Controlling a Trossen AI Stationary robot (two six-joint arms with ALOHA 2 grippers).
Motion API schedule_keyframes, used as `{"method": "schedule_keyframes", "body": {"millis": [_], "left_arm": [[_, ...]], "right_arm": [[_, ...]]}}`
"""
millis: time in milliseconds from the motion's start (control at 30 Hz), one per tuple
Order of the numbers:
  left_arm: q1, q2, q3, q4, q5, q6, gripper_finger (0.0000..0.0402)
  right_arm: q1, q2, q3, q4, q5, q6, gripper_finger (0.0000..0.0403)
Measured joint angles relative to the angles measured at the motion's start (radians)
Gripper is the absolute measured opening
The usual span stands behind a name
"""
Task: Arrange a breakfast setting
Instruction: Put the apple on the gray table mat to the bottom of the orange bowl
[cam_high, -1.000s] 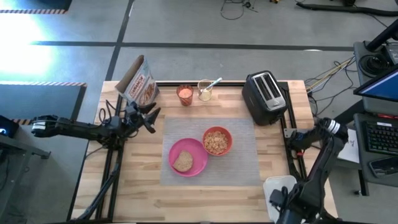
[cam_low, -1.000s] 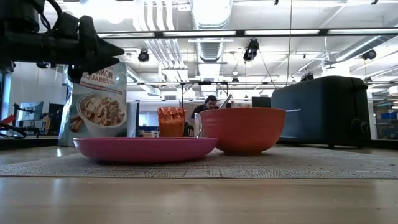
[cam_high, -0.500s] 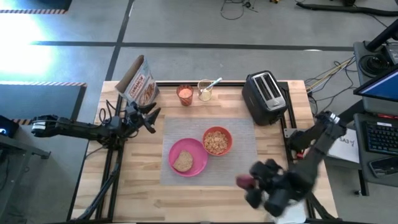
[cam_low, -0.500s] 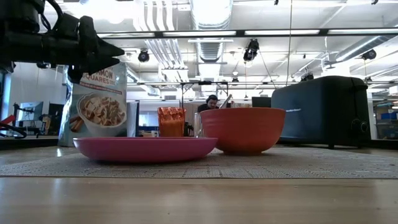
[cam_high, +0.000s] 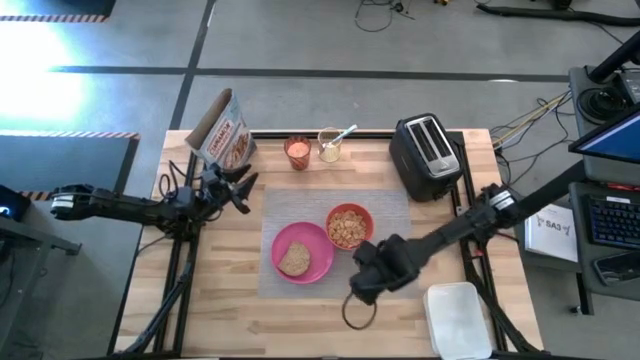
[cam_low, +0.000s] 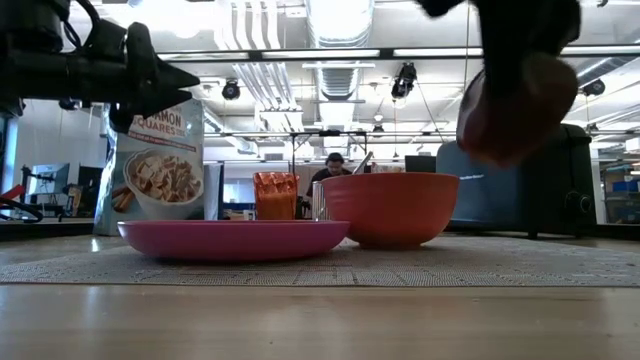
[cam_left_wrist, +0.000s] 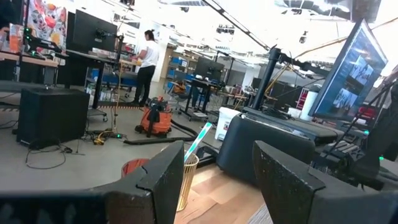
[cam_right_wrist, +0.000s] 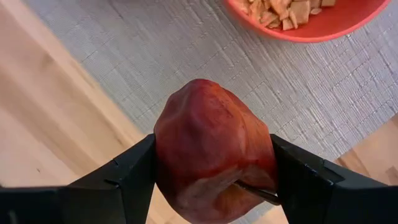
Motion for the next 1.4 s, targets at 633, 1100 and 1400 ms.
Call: {"method": "schedule_keyframes", "body": {"millis": [633,1100,1400], "left_arm": [[0.0,0.014,-0.002,-0.004,0.0,0.0,0.0175],[0.0,0.066,0.0,-0.012,0.001,0.0,0.0175],[0.003,0.1,0.0,-0.035,-0.11,0.051,0.0175]], "right_arm": [[-0.168,0.092,0.001,0.158,-0.122,-0.114,0.0254],[-0.179,0.115,0.0,0.198,-0.037,-0.176,0.0264],[-0.178,0.188,0.002,0.19,-0.067,-0.236,0.0277]]}}
